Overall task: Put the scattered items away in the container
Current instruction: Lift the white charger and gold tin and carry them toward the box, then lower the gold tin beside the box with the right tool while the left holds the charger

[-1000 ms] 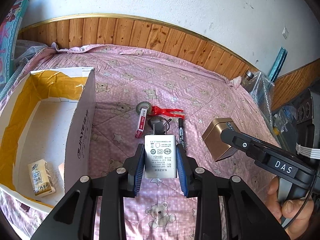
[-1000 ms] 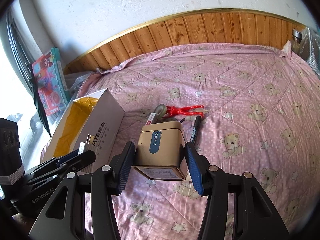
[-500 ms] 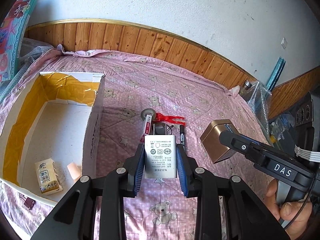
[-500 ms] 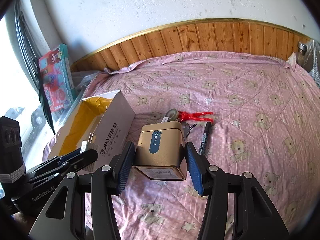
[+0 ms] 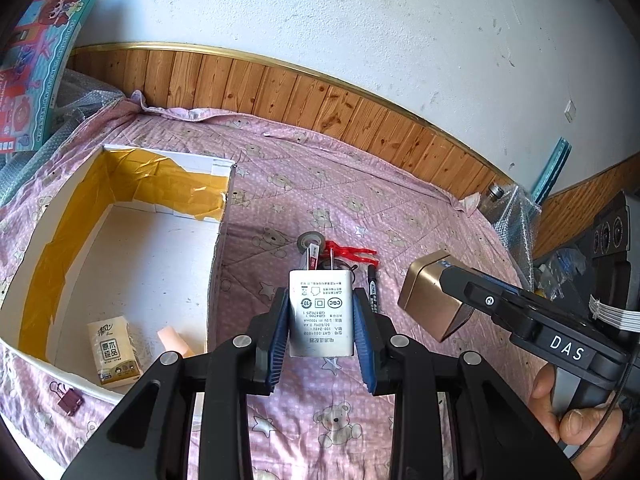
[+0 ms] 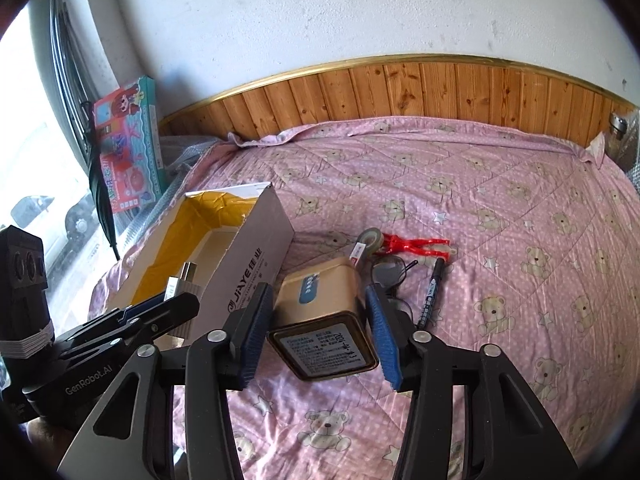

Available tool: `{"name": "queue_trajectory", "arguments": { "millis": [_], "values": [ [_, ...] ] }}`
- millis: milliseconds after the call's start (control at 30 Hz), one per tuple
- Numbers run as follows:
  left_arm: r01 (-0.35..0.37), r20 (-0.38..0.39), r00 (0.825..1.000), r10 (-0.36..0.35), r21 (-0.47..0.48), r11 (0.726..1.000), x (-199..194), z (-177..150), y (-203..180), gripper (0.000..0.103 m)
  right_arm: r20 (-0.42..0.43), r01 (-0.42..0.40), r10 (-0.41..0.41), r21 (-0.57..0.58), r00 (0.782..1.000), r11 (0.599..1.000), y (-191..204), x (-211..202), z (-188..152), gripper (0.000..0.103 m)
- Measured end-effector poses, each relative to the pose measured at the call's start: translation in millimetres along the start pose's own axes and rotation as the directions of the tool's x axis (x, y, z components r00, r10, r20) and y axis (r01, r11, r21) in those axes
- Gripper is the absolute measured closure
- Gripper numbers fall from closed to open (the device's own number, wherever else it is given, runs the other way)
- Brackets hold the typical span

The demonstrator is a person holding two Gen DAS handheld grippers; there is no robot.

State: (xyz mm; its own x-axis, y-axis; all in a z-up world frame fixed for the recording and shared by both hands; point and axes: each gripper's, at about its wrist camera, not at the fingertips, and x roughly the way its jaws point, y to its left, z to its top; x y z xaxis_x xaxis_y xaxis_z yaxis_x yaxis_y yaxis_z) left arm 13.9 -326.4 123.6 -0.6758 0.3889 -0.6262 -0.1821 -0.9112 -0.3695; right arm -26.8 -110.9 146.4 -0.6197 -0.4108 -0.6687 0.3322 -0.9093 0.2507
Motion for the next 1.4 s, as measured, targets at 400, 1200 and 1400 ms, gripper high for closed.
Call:
{"name": "queue_trajectory", "arguments": {
  "millis": [400, 1200, 1400],
  "values": [
    [-0.013, 0.020, 1.000, 0.014, -0.041, 0.999, -13, -1, 30, 0.071, -0.173, -0.081, 0.074, -0.032, 0.982, 0.996, 16, 59, -31, 0.089],
    [0.003, 0.035, 0.999, 0.000, -0.092, 0.996, -34, -2, 61, 0.071, -0.338, -0.078, 0.023, -0.150, 0.941, 0.986, 74, 133, -109, 0.053],
    [0.009, 0.016, 1.000, -0.008, -0.087, 0.996, -29, -6, 58, 0.071, -0.354, -0.076, 0.030, -0.115, 0.935, 0.991, 67, 143, -114, 0.051]
  ]
}}
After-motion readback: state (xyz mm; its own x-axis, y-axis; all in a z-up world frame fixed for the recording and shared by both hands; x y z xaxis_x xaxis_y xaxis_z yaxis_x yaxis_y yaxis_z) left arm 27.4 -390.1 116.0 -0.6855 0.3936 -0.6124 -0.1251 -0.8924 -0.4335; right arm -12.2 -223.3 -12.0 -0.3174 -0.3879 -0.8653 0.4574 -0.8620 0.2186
